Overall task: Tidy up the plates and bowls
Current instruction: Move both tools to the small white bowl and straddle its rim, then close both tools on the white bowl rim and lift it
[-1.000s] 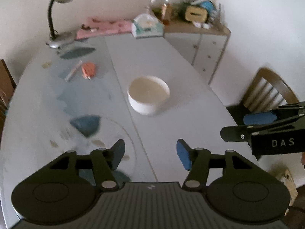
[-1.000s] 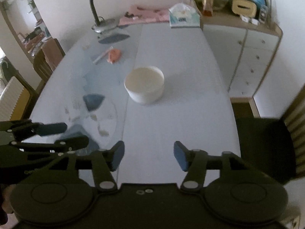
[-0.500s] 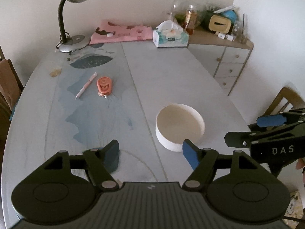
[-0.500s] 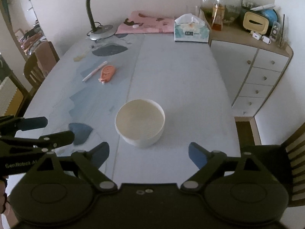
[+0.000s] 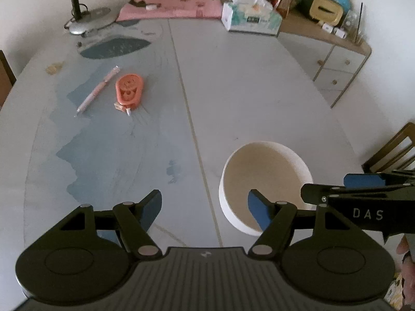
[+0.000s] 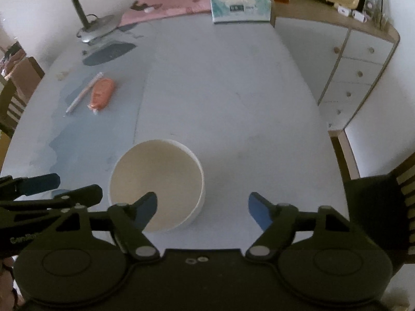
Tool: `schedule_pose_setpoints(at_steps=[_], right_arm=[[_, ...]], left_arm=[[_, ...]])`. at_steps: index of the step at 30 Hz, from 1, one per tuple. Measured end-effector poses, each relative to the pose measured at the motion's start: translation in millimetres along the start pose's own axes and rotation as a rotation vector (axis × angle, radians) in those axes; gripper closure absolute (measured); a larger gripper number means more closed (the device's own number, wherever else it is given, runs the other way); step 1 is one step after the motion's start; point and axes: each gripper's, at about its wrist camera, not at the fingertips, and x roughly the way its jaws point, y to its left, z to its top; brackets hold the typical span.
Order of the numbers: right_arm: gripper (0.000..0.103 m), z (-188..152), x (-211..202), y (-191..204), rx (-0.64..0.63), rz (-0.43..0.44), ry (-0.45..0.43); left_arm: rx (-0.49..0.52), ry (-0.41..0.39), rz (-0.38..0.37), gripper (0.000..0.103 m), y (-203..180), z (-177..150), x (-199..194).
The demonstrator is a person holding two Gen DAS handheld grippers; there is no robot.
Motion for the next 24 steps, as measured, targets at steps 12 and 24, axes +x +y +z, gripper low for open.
schedule_pose_setpoints(at_steps=[12,24], right_arm=[[0.056,6.0,36.9,-3.3,0.015,-0.009,0.055],[0.095,3.2,37.6,0.7,0.006,0.021,0.065]], left_arm=[[-0.035,0.07,-0.011,0.071,-4.6,13.4,45.0],[0.0,0.076,-0.016,0.099,-15.0,6.5,43.8]])
